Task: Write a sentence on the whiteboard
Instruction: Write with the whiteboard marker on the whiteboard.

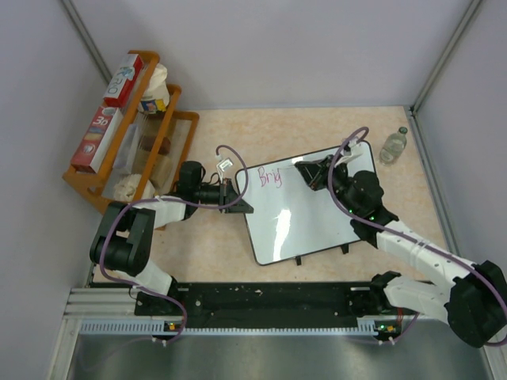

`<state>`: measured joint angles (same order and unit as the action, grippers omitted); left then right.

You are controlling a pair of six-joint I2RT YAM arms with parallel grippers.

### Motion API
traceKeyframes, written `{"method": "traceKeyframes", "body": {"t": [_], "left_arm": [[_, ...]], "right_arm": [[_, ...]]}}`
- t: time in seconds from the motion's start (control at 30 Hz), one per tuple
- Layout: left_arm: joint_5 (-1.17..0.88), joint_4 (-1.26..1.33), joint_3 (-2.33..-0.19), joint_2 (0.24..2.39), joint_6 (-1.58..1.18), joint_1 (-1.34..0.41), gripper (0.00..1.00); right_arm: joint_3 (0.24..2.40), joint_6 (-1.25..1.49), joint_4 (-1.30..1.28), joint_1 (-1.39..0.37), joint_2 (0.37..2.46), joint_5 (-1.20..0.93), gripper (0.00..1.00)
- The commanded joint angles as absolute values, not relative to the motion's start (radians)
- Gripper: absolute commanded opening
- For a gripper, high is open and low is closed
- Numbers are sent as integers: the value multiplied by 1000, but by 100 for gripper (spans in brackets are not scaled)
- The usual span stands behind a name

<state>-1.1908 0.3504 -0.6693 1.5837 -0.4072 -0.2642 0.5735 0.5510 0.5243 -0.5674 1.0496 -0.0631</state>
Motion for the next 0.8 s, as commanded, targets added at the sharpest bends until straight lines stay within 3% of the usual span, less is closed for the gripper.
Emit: {"method": "traceKeyframes", "body": {"t": [0.0, 0.33, 0.77], "left_arm": [[-1106, 336, -635, 1589, -201, -291, 0], [-1108, 341, -634, 1591, -202, -291, 0], [-1108, 341, -635, 1592, -202, -291, 0]], "right_arm": [[664, 506, 503, -545, 1069, -3, 0], [761, 425, 426, -532, 1132, 3, 0], [730, 436, 419, -532, 1164, -48, 0]]}}
